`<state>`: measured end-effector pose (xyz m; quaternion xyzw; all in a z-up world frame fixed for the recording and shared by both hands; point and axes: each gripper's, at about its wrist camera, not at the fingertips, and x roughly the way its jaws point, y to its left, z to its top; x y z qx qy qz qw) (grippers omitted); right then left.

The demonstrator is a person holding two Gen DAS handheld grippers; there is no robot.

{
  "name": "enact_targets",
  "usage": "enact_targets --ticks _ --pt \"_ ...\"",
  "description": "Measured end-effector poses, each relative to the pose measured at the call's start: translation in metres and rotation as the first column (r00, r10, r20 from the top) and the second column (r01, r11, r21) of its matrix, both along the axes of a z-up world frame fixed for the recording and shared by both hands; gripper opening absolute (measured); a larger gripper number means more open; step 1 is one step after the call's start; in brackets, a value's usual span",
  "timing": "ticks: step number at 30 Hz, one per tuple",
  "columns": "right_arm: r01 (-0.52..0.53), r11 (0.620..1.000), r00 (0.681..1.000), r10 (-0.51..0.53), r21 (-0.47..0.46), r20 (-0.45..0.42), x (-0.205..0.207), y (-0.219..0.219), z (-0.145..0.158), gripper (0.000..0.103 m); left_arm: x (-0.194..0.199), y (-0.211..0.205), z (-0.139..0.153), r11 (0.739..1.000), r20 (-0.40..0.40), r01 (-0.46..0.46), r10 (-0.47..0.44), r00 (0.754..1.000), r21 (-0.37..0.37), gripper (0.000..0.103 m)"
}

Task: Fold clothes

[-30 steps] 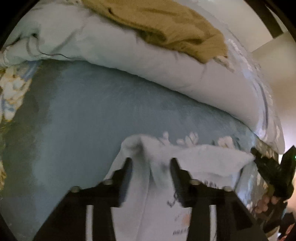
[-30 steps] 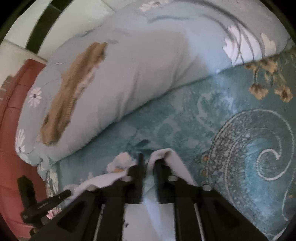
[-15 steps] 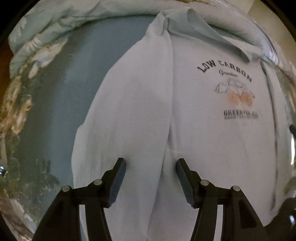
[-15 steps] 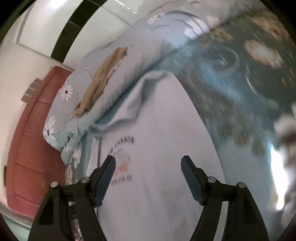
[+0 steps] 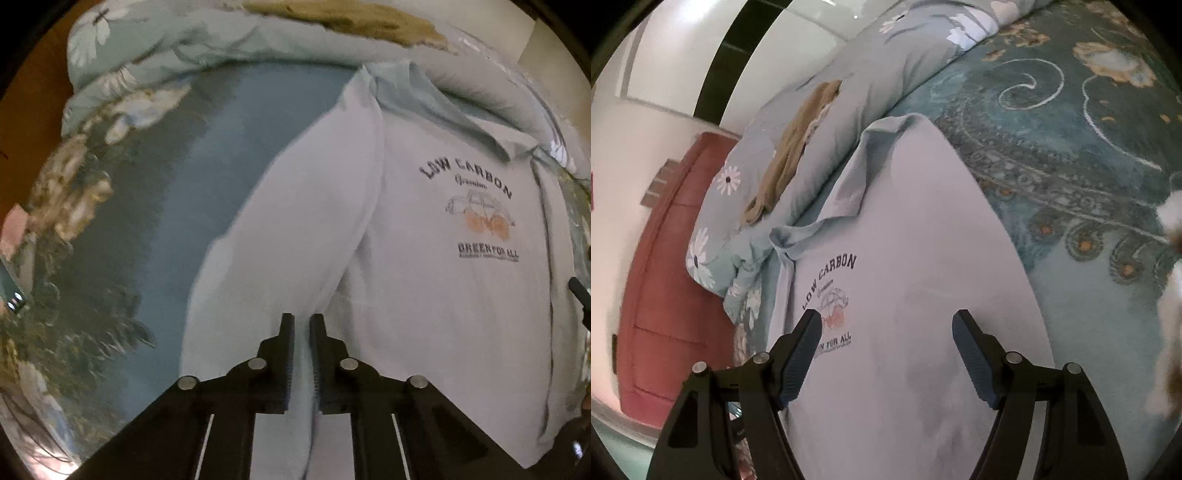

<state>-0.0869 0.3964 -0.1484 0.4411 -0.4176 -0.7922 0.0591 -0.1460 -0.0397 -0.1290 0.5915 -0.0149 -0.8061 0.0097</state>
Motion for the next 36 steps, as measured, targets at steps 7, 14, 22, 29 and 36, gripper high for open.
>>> enact_targets --ticks 7,14,22,29,36 --pt "0.027 0.999 1.000 -0.027 -0.029 0.013 -0.001 0.008 -0.008 0.074 -0.035 -0.045 0.034 0.993 -0.099 -0.090 0.083 0.992 -0.074 0.003" --pt "0.015 1.000 1.000 -0.015 -0.007 0.013 -0.006 0.005 -0.009 0.074 -0.068 -0.075 0.051 0.986 -0.087 -0.166 0.166 0.982 0.010 0.004" --pt "-0.011 1.000 1.000 0.011 0.026 0.004 -0.014 -0.001 -0.009 0.074 -0.038 -0.001 0.018 0.992 0.007 -0.011 0.011 1.000 0.129 0.016" --pt "-0.006 1.000 1.000 0.006 -0.011 0.001 -0.014 0.004 -0.013 0.074 -0.005 0.021 -0.012 0.995 0.079 0.016 -0.024 0.997 0.102 0.038" --pt "-0.008 1.000 1.000 0.008 -0.004 0.000 -0.015 0.002 -0.011 0.074 -0.001 0.027 -0.016 0.996 0.068 0.057 -0.061 0.996 0.062 0.007"
